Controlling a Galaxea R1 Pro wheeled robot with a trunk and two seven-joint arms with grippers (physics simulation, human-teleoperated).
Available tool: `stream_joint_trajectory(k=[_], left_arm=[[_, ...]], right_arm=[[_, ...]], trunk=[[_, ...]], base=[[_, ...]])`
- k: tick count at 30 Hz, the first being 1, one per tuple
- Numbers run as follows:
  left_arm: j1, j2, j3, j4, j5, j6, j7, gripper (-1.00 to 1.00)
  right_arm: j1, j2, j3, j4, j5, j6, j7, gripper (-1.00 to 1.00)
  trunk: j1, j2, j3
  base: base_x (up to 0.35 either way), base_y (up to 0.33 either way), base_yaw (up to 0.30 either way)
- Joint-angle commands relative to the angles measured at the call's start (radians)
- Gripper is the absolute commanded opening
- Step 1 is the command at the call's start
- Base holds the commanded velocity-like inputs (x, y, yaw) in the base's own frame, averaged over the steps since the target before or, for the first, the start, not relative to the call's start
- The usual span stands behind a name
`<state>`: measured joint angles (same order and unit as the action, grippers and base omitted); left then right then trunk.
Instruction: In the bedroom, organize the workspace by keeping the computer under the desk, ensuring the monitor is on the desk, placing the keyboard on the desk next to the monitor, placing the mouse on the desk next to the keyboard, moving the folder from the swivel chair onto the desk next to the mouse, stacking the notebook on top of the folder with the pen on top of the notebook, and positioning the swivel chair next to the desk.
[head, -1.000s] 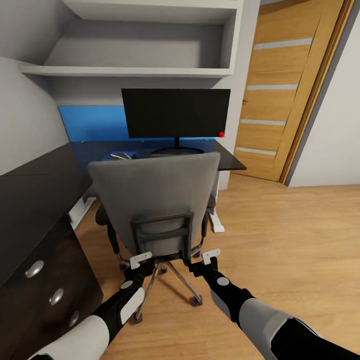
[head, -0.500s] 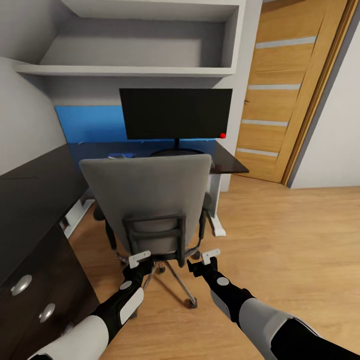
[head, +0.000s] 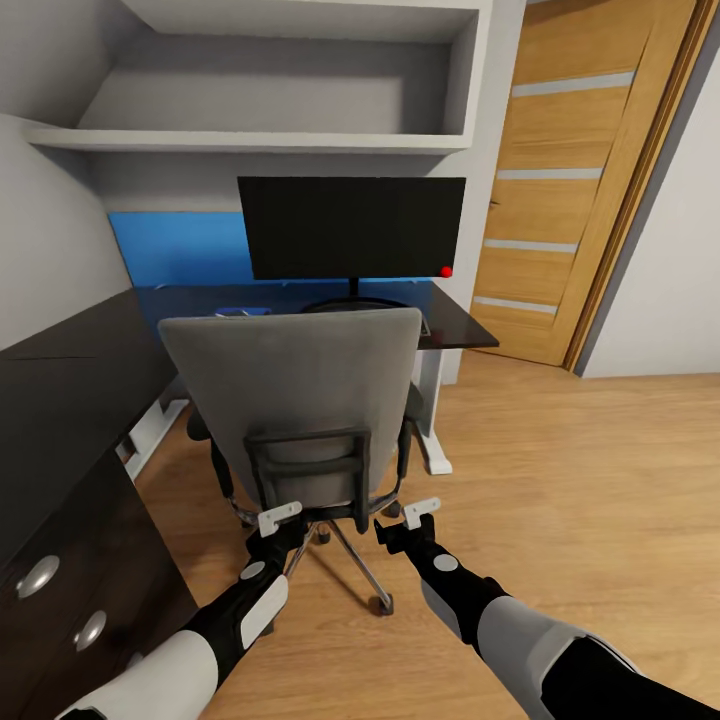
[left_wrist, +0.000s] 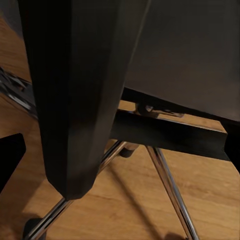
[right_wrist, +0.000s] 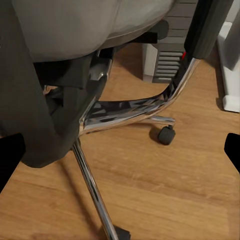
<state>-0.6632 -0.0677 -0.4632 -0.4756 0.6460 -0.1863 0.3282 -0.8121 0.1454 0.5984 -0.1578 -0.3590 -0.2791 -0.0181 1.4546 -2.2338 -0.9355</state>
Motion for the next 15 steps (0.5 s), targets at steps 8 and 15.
stream_joint_trajectory(k=[8, 15], left_arm=[[-0.001, 0.002, -0.009, 0.001, 0.013, -0.004, 0.003, 1.0], [-0.001, 0.002, -0.008, 0.001, 0.014, -0.004, 0.003, 1.0]], right_arm=[[-0.001, 0.0, 0.009, 0.001, -0.009, -0.005, -0.002, 1.0], [-0.001, 0.001, 0.01, 0.001, -0.009, -0.003, -0.002, 1.0]], trunk=[[0.0, 0.0, -0.001], [0.0, 0.0, -0.001]], base=[[-0.084, 0.0, 0.0], [-0.319, -0.004, 0.0]])
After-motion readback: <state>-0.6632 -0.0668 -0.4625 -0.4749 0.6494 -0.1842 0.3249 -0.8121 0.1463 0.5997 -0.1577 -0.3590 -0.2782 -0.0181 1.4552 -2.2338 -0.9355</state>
